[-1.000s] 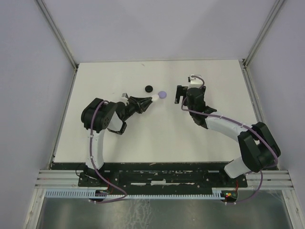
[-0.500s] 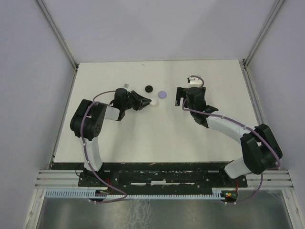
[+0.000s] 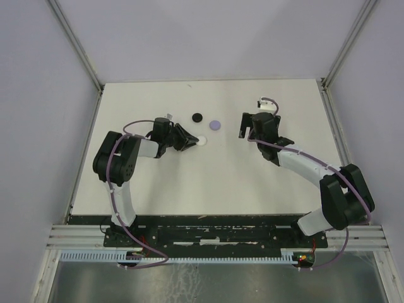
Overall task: Insert the wireless bluetooth earbuds into the charging case
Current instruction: Place the charging case at the center of the board, then reset both arms
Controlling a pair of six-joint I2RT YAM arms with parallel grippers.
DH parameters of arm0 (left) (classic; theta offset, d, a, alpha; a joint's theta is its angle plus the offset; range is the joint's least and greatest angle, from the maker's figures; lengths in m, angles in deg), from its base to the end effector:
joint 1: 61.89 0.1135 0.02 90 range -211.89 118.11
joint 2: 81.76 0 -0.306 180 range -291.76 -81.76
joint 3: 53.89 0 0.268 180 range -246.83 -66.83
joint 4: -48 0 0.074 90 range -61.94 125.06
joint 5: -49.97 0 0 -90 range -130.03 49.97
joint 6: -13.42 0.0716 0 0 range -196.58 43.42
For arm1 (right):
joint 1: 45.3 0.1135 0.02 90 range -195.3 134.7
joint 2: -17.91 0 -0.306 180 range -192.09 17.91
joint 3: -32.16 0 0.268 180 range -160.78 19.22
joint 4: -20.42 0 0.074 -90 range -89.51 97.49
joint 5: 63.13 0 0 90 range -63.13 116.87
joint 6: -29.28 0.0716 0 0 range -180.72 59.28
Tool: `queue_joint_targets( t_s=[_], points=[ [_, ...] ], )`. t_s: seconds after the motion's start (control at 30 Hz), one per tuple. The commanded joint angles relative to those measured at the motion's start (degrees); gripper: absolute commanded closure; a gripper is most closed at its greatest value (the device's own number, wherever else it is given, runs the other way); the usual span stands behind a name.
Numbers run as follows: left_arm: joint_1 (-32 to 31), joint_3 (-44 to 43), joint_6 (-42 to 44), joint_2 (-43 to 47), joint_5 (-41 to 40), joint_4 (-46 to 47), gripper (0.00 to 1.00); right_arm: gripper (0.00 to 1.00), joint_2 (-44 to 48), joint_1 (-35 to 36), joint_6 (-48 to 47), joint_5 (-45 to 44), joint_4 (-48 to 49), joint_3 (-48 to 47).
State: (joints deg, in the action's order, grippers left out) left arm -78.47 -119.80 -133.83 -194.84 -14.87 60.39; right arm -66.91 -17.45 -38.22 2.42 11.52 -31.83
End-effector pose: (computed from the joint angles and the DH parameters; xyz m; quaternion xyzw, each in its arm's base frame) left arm 0.4093 -0.1536 0.1193 -0.2059 0.8460 -0.4260 0.2457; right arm 0.3354 0.1437 0.2539 0.0667 0.8493 0.0430 0.5220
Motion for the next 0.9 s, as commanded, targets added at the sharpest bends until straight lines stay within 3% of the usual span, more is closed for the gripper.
queue_joint_targets(
  t_s=[0.0,0.17,0.4,0.53,0.6,0.7,0.87],
  points=[
    [0.4,-1.2,6.2,1.7,-2.8,-4.9,0.6,0.01,1.4,-4.3,3.6,0.8,-1.2,-1.6],
    [1.4,-0.5,7.6,3.1,-5.2,-6.5,0.57,0.0,1.7,-6.5,4.0,2.1,-2.0,-1.4],
    [6.6,5.5,9.6,13.5,-15.6,-9.4,0.56,0.0,1.6,-11.6,7.1,1.3,-4.6,-1.3],
    [12.2,14.0,9.1,24.9,-27.7,-8.1,0.55,0.0,0.4,-14.6,15.9,-9.9,-12.8,-4.8],
    [14.2,18.4,7.0,32.1,-38.7,-8.7,0.48,0.0,-1.8,-14.7,20.1,-16.6,-20.7,-9.7],
    [14.7,22.5,5.0,42.2,-52.9,-12.1,0.28,0.01,-5.5,-14.8,24.9,-23.3,-30.9,-16.5],
    [15.8,23.8,7.0,49.7,-59.9,-15.4,0.17,0.0,-8.3,-14.7,27.5,-25.3,-35.1,-19.8]
  ],
)
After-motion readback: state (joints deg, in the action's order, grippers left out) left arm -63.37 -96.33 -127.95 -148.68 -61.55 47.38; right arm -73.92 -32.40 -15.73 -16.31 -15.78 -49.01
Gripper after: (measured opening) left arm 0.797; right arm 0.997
